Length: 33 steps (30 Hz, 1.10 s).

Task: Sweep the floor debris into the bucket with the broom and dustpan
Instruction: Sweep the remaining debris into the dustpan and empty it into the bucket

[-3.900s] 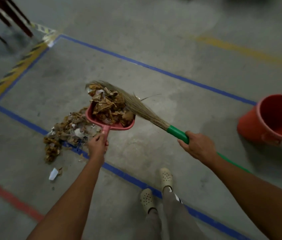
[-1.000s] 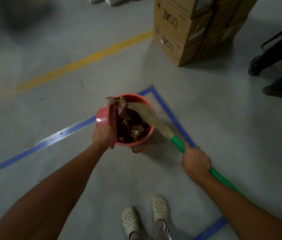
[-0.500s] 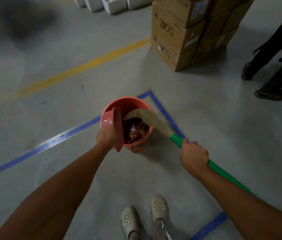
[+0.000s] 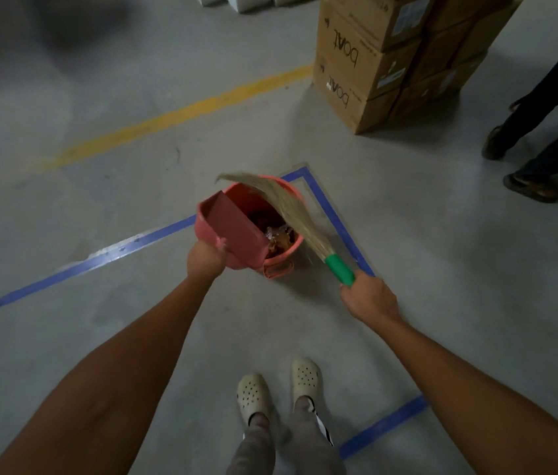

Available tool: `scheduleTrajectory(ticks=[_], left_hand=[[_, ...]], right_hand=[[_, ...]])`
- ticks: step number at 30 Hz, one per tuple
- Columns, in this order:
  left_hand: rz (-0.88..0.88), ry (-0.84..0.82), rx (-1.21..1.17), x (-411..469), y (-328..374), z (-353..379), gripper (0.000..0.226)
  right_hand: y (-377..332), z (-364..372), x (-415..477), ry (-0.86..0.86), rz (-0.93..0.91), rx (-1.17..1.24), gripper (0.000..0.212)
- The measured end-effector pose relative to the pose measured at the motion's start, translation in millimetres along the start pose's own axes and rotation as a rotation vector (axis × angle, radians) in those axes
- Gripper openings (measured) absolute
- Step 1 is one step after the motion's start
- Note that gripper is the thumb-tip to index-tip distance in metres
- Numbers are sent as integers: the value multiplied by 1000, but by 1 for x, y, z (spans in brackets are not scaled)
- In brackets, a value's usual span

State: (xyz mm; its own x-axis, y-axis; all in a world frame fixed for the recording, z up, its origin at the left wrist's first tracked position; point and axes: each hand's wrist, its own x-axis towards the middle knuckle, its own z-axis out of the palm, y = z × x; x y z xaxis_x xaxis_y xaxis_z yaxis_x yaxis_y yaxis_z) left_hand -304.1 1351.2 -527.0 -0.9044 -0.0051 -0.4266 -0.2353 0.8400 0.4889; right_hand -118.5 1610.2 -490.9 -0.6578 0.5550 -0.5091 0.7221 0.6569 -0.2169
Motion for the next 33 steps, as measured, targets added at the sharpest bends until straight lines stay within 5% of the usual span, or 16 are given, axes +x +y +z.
scheduleTrajectory(ticks=[17, 33], left_hand=[[-358, 346, -626, -195, -80, -62, 60], [-757, 777, -903, -469, -270, -60, 57]], right_hand=[[-72, -16, -87, -76, -375, 121, 46], [-98, 99, -294, -246, -909, -229, 38]])
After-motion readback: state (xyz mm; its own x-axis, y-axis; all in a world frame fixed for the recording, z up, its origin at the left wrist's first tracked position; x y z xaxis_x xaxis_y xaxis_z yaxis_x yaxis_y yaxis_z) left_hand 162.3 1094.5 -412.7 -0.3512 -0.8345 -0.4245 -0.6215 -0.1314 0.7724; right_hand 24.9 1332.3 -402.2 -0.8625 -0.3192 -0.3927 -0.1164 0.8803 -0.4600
